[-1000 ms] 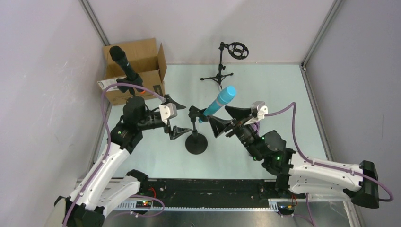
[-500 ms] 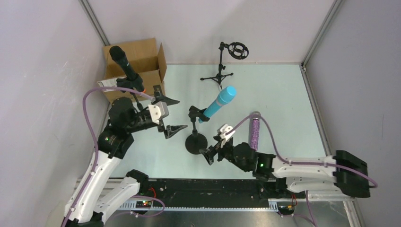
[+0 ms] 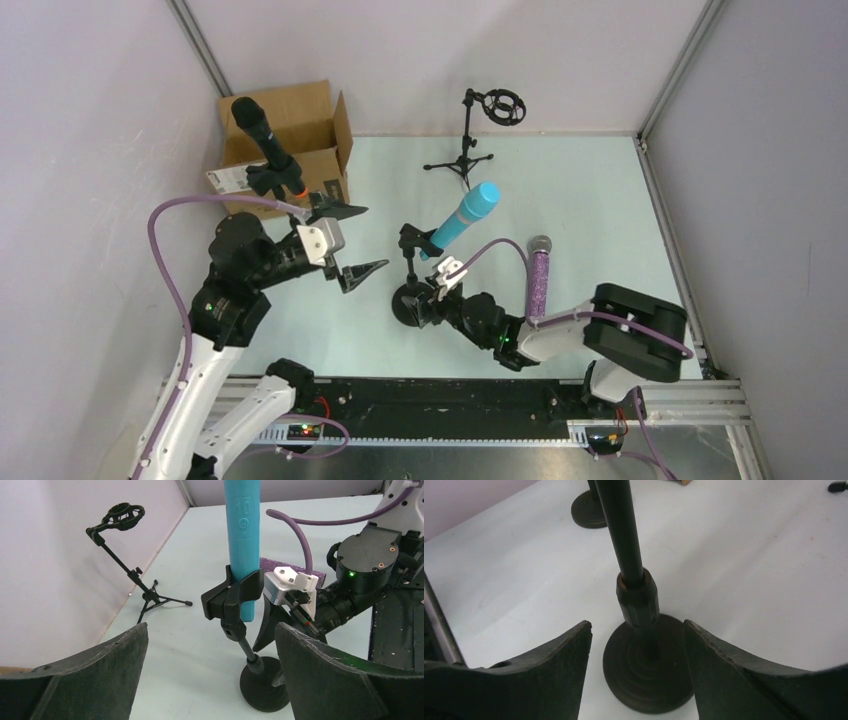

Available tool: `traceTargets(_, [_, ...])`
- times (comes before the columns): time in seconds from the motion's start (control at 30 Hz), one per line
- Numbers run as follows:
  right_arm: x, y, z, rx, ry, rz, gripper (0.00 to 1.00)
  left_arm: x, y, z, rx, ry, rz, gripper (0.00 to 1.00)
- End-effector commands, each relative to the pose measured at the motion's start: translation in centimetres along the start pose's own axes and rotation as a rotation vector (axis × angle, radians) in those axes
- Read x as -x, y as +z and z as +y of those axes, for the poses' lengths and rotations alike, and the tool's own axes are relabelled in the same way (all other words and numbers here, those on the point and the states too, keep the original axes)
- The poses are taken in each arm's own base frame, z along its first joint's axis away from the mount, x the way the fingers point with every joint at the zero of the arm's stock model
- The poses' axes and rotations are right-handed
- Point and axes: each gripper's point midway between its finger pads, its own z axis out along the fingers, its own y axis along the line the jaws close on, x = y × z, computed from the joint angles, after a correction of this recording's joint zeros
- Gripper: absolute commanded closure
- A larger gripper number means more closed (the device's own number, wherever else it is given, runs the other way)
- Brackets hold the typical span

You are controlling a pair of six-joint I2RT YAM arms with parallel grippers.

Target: Attach the microphones to the stand

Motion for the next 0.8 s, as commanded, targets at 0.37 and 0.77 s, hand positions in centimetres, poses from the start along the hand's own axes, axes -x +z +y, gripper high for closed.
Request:
traceTargets(0.37, [4.8,3.3,0.6,0.006,-0.021,-0.269,0.74,0.7,-0.5,0.8,0.056,0.01,0.0,0.0])
traceTargets(0.77, [6.6,7.7,-0.2,-0.044,-0.162,-0.323,1.0,0.8,-1.0,1.2,0.092,0.046,0.007,0.0])
